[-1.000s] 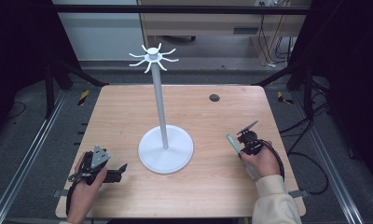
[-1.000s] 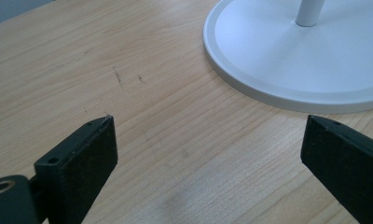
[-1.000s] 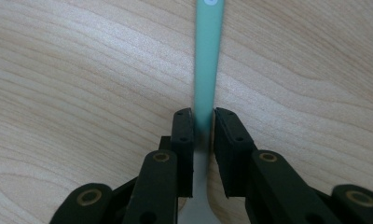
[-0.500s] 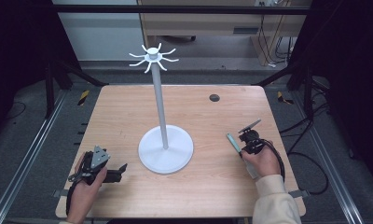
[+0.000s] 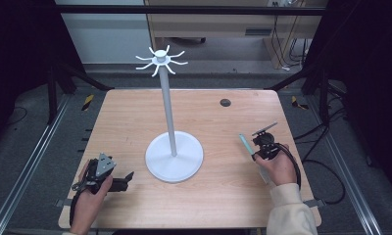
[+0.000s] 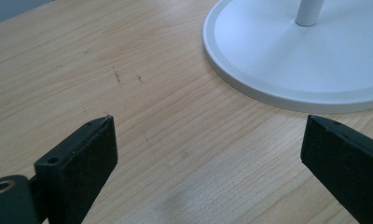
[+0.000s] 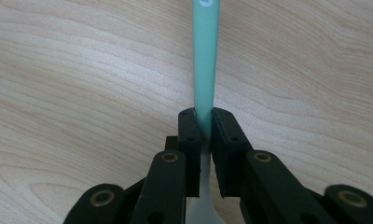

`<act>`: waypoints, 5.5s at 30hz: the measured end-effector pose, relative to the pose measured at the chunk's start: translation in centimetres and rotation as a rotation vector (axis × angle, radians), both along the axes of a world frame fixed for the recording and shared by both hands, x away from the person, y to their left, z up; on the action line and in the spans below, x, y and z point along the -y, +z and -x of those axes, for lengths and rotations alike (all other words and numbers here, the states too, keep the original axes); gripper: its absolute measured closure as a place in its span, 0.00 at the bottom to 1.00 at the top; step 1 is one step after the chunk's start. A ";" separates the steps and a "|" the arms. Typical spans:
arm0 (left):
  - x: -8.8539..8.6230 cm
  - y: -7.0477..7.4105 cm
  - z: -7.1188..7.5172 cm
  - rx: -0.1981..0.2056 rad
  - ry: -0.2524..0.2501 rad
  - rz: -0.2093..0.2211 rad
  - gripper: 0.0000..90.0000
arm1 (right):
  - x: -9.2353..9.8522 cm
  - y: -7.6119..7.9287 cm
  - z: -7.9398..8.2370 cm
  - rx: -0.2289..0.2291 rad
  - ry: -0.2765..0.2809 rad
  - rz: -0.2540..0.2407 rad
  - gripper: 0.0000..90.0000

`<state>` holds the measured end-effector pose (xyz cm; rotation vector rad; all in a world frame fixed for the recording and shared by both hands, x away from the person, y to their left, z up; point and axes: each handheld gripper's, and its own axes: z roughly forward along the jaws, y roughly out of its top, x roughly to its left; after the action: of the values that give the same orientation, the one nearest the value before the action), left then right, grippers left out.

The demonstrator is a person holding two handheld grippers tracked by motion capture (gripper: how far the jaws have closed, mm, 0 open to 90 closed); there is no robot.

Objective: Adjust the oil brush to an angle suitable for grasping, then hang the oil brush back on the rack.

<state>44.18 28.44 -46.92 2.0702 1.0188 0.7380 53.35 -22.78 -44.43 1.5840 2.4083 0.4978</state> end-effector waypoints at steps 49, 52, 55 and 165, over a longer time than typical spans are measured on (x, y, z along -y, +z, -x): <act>-1.7 -0.4 0.4 0.017 0.135 0.030 0.03 | -3.7 12.7 -2.5 0.429 0.170 -0.334 0.92; -1.8 -0.6 0.6 0.008 0.138 0.014 0.03 | -3.9 14.0 -2.5 0.456 0.175 -0.378 0.92; -2.0 -0.7 0.7 0.009 0.142 0.012 0.03 | -4.4 14.6 -2.5 0.492 0.194 -0.403 0.92; -2.0 0.7 0.9 0.052 0.117 0.059 0.03 | -8.8 18.8 4.0 0.724 0.431 -0.599 0.92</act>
<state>43.31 30.45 -46.20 1.9441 1.1266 0.8063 49.32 -13.93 -25.58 0.7646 2.0722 1.6600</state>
